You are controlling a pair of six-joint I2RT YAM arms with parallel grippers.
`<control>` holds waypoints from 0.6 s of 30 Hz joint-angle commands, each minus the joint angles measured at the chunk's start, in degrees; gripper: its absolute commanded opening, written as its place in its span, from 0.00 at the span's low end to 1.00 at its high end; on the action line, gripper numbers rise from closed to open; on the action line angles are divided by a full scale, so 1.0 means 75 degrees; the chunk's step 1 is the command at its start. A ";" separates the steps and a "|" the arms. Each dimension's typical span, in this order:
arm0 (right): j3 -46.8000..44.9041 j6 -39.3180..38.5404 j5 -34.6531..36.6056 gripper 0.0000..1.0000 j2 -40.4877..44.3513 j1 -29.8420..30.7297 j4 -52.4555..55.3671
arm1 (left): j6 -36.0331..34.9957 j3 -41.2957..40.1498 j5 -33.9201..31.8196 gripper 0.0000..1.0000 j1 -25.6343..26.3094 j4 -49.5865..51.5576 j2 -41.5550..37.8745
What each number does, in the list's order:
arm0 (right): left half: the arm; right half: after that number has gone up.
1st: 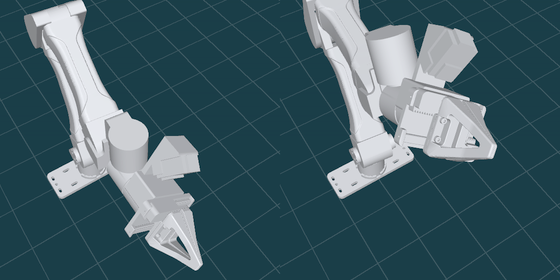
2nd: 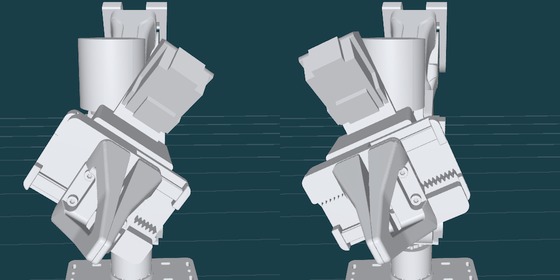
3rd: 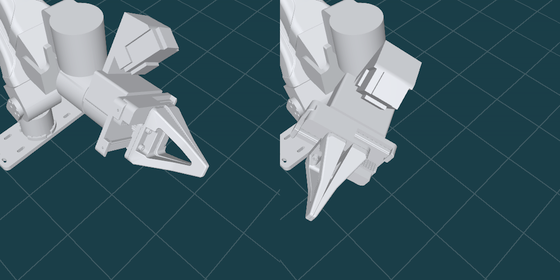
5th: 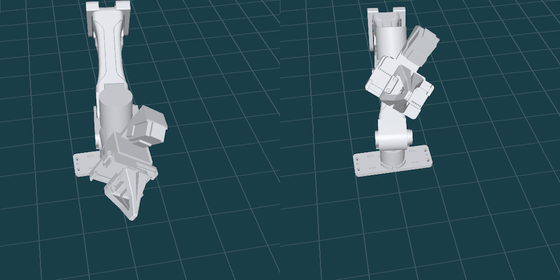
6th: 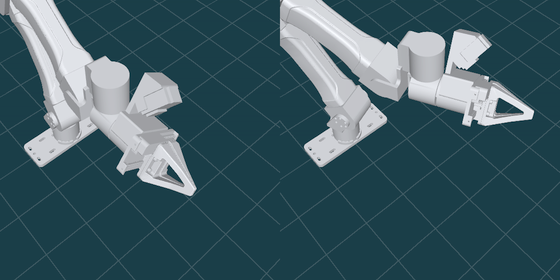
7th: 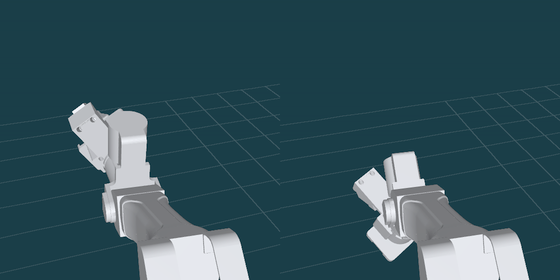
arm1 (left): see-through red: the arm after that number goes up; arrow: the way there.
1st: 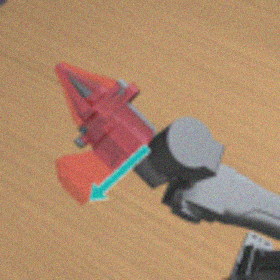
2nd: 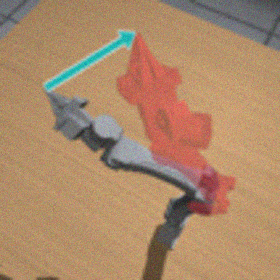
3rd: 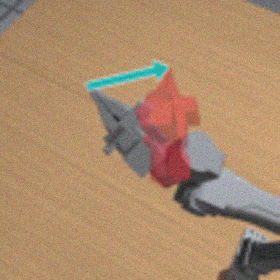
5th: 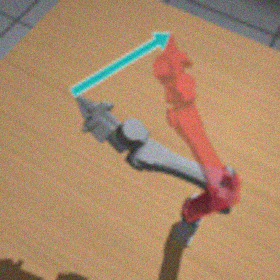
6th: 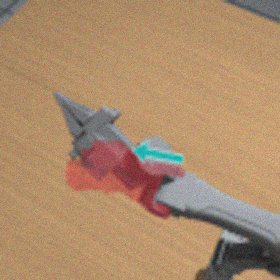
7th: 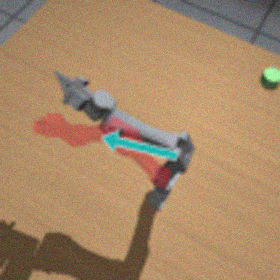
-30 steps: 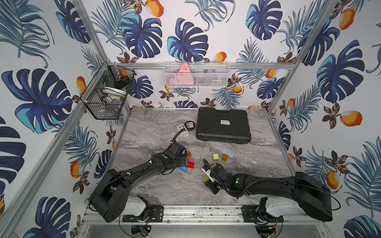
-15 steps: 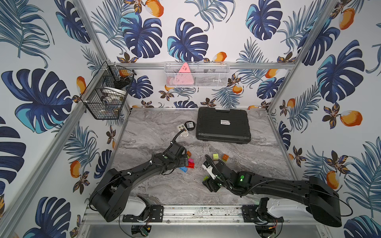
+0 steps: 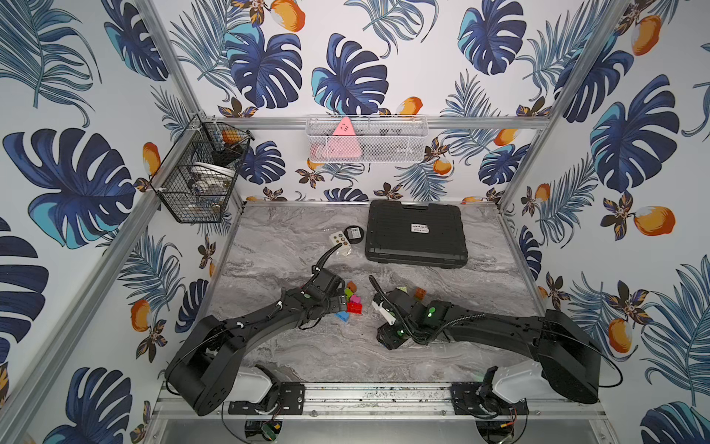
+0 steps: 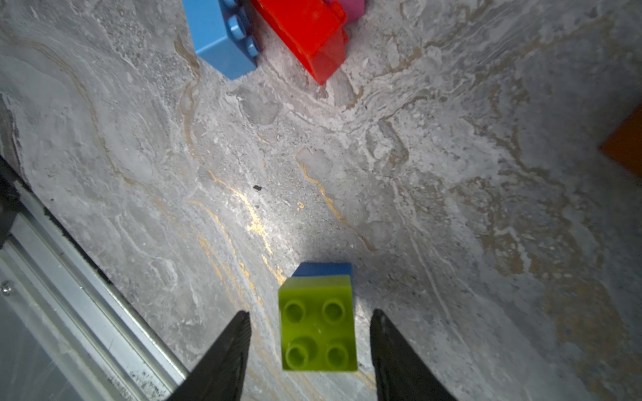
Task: Assemble the letter h with lego
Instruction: Assemble the lego brick with the lego brick.
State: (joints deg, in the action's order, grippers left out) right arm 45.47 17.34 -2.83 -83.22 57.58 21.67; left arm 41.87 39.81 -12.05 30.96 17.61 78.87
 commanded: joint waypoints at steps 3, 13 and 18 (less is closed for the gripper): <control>0.0071 0.0010 -0.0146 0.50 -0.0113 -0.0008 0.0228 | 0.0046 0.0048 -0.0154 0.99 -0.0026 0.0020 0.0052; 0.0222 -0.0016 0.0221 0.31 -0.0387 0.0061 0.0382 | 0.0028 0.0024 -0.0269 0.99 -0.0026 0.0031 0.0061; 0.0207 0.0189 0.0410 0.30 -0.0276 0.0237 0.0587 | 0.0039 0.0006 -0.0343 0.99 -0.0026 0.0043 0.0069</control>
State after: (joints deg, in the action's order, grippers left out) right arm 47.05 17.34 -0.84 -85.65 58.94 22.85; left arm 41.91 39.81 -13.37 30.87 17.61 79.35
